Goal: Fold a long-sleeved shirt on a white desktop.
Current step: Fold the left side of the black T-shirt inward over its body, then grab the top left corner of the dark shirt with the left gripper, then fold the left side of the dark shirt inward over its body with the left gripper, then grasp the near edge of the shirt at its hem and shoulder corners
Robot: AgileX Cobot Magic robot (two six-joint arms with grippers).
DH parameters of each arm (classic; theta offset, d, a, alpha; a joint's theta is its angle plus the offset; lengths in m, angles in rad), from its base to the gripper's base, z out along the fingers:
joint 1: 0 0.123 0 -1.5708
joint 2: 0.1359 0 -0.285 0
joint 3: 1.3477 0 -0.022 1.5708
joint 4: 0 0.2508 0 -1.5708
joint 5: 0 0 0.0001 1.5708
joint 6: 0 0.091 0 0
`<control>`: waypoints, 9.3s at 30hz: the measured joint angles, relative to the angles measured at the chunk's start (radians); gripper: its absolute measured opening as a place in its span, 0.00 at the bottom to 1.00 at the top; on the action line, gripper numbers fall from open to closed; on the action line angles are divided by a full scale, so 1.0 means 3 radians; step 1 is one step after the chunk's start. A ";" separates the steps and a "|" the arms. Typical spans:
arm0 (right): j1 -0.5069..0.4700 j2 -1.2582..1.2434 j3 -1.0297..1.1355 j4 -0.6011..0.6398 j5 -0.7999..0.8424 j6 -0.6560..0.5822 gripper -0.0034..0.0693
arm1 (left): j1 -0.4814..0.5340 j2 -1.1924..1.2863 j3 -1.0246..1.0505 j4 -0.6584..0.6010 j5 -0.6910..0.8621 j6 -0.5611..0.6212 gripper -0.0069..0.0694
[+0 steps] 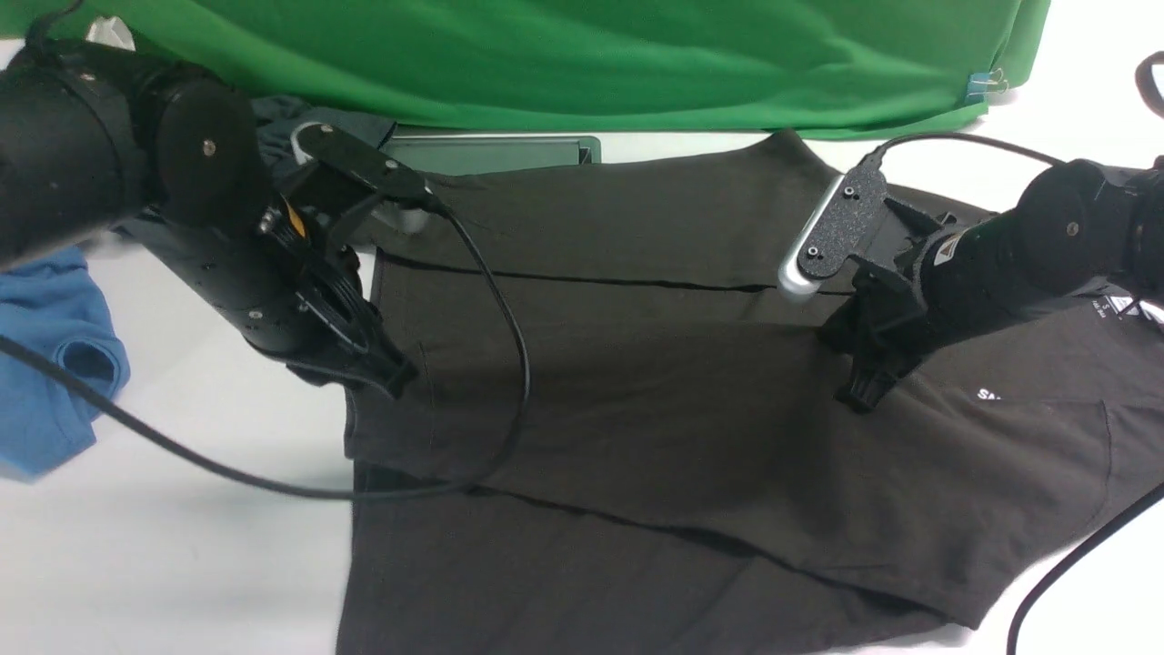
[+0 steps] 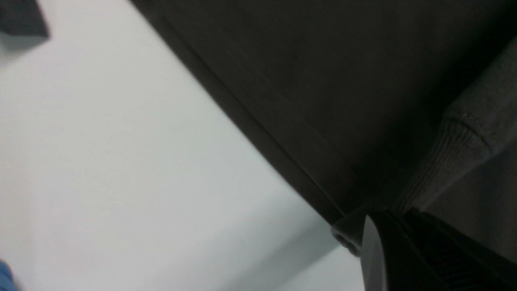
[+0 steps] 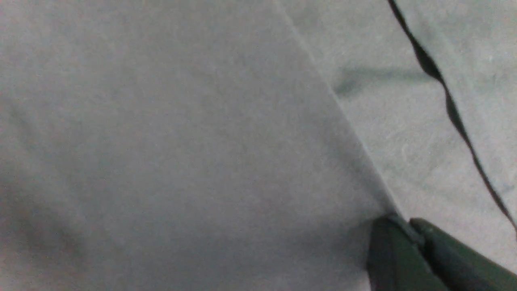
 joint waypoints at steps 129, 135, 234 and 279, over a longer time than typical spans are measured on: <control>0.0299 -0.0460 0.0051 -0.0457 -0.0247 0.0212 0.78 | 0.0147 0.0791 -0.1667 0.0303 -0.0097 0.2697 0.14; 0.0281 0.0117 -0.0166 -0.0366 -0.0846 -0.0107 0.78 | 0.0147 0.0774 -0.1667 0.0241 -0.0097 0.2663 0.14; 0.0293 -0.0408 -0.0934 -0.0544 0.2189 0.1102 0.33 | -0.0678 -0.0202 0.0109 -0.0225 0.1121 0.1680 0.56; 0.0413 -0.2026 -0.0025 -0.0517 0.2139 0.1642 0.31 | -0.1039 -0.0485 0.1765 -0.0286 -0.0462 0.2302 0.71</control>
